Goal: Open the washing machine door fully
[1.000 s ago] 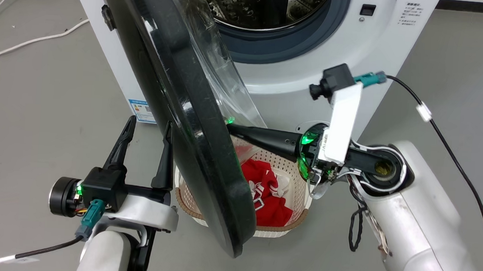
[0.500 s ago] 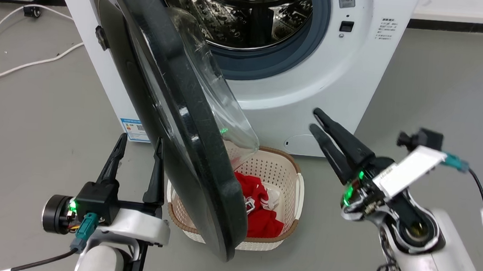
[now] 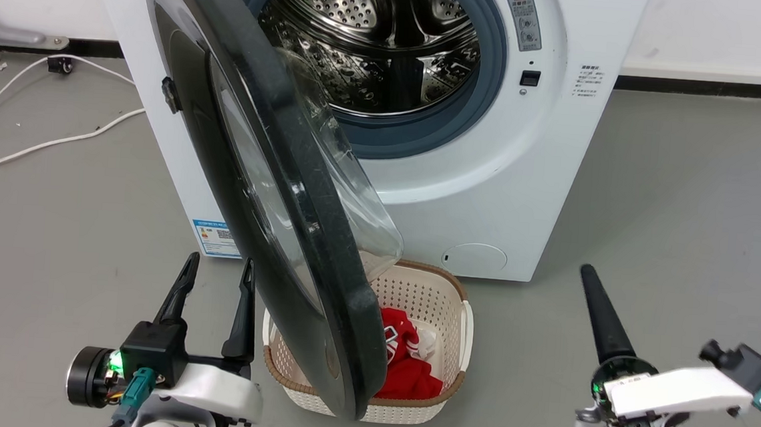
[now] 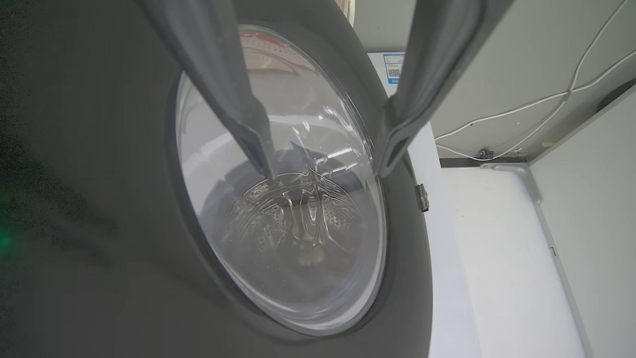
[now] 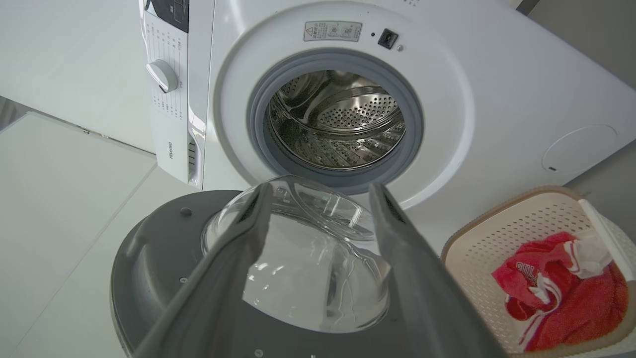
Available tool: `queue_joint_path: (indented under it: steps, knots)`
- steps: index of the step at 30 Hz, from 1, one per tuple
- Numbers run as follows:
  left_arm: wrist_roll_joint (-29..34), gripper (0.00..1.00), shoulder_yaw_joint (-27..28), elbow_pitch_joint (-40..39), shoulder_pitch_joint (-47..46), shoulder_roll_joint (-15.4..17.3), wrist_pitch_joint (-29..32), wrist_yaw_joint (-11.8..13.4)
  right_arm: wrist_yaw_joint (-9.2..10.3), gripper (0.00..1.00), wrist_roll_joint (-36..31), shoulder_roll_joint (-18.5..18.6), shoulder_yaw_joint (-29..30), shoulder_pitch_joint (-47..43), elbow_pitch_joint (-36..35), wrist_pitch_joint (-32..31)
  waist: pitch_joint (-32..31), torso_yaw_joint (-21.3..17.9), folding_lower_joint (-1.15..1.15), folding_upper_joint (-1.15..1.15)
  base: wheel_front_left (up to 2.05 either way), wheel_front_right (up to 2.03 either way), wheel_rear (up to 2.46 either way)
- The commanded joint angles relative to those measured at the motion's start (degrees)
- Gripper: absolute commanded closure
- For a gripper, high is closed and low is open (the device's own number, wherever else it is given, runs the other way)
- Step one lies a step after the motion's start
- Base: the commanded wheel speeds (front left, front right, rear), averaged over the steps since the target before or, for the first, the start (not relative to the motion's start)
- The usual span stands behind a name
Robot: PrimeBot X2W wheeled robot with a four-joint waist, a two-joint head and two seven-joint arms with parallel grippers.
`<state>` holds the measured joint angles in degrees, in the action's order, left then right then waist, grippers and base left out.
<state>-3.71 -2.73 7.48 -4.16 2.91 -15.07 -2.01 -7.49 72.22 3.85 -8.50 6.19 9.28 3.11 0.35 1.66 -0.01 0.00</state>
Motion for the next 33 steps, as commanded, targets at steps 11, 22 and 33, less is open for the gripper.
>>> queue_joint_path:
  steps: [11, 22, 33]
  knots:
    - [0.2, 0.00, 0.2, 0.0, 1.5, 0.0, -0.1, -0.1, 0.00, 0.00, -33.5, 2.1, 7.1, -1.7, 3.0, 11.2, -0.9, 0.4, 0.01, 0.00, 0.00, 0.00, 0.00]
    - [0.5, 0.00, 1.1, -0.6, 0.8, 0.0, -0.1, -0.2, 0.01, 0.00, -69.1, -0.7, 14.4, -3.5, -7.6, 12.0, -0.6, -0.1, 0.01, 0.00, 0.00, 0.00, 0.00]
    - [1.2, 0.00, 1.7, -0.7, 0.2, 0.0, -0.1, -0.4, 0.01, 0.00, -71.9, -1.0, 11.9, -6.8, -8.5, 11.2, -0.4, -0.7, 0.01, 0.00, 0.00, 0.00, 0.00]
